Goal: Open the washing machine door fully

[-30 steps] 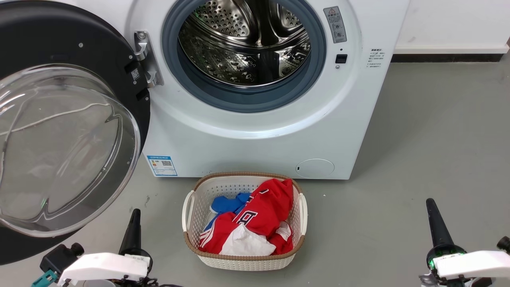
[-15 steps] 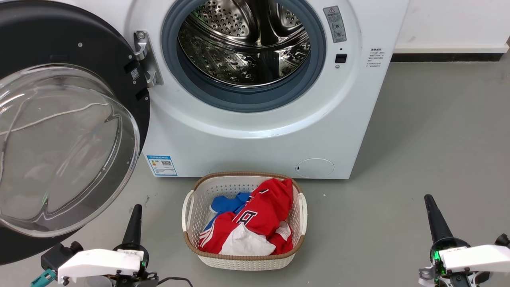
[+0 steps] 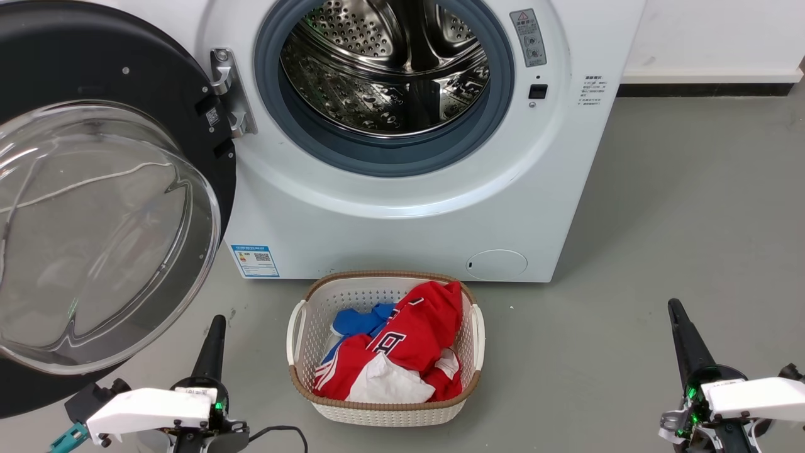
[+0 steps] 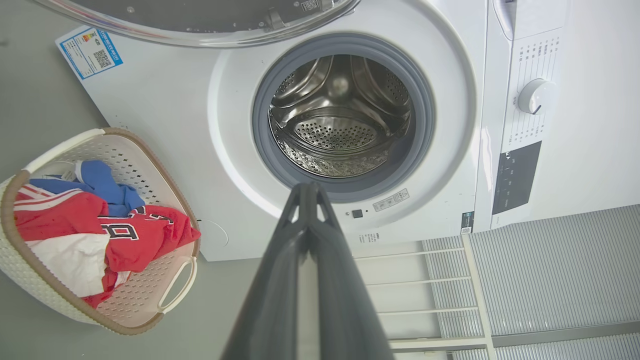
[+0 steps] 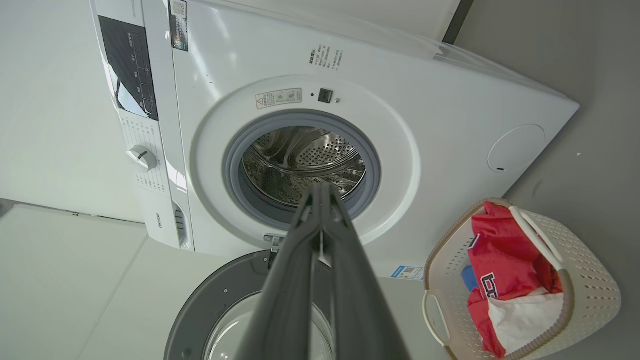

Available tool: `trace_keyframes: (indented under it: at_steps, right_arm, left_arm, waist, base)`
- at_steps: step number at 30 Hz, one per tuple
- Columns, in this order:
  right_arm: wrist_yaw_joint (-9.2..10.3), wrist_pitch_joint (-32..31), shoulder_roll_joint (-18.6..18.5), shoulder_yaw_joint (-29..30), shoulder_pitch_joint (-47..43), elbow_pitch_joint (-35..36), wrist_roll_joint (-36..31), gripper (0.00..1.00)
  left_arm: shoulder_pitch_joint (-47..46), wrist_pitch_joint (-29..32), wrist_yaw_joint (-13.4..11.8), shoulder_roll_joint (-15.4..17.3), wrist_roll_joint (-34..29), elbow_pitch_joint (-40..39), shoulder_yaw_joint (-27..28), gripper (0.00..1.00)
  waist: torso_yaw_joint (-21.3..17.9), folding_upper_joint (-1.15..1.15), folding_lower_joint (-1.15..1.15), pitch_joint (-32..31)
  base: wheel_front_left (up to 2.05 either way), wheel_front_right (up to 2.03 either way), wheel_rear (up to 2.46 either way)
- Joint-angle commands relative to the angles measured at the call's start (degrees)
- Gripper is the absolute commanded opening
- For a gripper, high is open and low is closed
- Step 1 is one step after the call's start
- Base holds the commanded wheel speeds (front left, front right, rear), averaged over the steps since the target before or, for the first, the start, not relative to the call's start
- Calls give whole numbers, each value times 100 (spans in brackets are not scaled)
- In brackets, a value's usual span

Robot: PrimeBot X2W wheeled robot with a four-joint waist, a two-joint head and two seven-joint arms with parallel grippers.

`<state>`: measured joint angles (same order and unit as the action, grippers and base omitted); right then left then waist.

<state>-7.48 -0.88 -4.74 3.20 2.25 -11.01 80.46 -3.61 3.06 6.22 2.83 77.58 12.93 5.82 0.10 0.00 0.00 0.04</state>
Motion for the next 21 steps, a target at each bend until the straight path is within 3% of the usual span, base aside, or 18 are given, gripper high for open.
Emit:
trace_keyframes:
  at_steps: [1, 21]
  right_arm:
    - [-2, -31, -20, 13, 129, -7, 127, 0]
    - [-2, -283, 9, 77, 338, -210, 1000, 0]
  left_arm:
    - [-127, 34, 39, 10, 122, -10, 18, 0]
    - [-251, 267, 110, 9, 1063, 83, 66, 0]
  waist:
    - [0, 0, 0, 1]
    - [-6, 0, 0, 9]
  base:
    - [0, 0, 0]
    - [0, 0, 0]
